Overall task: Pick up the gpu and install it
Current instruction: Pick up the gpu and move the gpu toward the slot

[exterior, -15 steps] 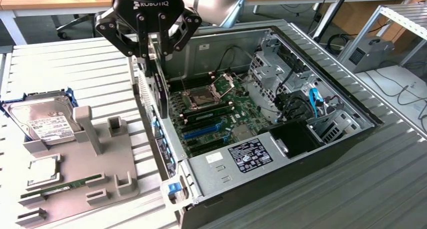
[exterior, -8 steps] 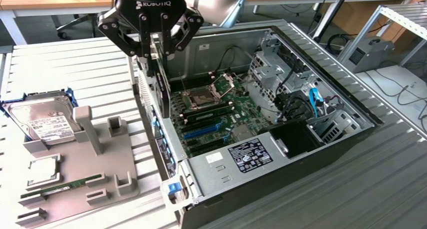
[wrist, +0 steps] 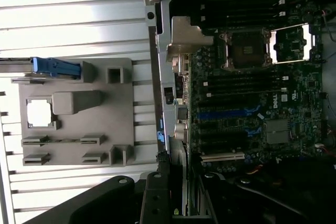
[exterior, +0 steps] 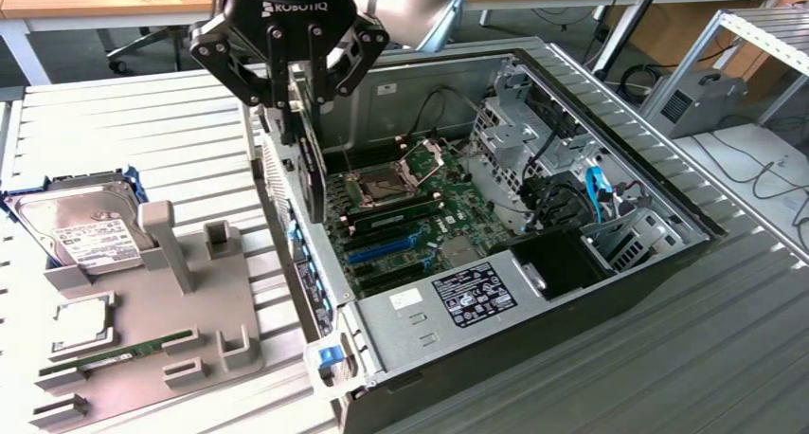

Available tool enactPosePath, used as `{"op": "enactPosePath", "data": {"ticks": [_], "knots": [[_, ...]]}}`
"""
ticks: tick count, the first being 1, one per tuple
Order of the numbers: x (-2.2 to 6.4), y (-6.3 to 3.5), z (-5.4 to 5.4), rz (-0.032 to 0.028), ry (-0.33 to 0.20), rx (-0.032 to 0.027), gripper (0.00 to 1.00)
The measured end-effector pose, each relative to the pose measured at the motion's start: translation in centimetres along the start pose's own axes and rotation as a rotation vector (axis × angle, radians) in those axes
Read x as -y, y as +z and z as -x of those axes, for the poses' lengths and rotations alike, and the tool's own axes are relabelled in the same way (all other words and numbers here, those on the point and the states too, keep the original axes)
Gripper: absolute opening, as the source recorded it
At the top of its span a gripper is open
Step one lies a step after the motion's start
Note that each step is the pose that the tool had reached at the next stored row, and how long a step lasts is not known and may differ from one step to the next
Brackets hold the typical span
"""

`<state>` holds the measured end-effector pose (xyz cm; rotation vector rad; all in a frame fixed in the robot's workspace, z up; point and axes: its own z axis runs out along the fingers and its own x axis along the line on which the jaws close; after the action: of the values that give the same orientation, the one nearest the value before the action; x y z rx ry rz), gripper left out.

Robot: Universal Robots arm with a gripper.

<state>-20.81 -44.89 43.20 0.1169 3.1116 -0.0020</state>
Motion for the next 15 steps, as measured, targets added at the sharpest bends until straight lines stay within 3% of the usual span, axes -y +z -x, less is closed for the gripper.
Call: {"op": "enactPosePath", "data": {"ticks": [15], "knots": [[-0.12,0.04,1.5,-0.0029,0.0,0.0002,0.26]]}}
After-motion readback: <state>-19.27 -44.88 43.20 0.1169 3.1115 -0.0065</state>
